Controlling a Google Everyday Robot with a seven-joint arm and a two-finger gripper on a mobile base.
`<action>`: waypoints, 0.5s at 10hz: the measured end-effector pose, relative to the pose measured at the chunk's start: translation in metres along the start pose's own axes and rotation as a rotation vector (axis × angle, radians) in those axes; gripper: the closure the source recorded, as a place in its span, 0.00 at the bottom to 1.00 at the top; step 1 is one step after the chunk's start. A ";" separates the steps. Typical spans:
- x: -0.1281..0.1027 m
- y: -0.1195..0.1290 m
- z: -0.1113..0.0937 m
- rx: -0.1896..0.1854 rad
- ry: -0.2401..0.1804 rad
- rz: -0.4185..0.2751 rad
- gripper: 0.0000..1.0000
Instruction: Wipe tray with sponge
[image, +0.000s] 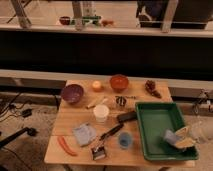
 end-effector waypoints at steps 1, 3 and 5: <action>-0.002 -0.007 -0.002 0.010 0.002 -0.002 1.00; -0.016 -0.019 0.003 0.009 0.005 -0.028 1.00; -0.041 -0.041 0.014 0.013 0.004 -0.066 1.00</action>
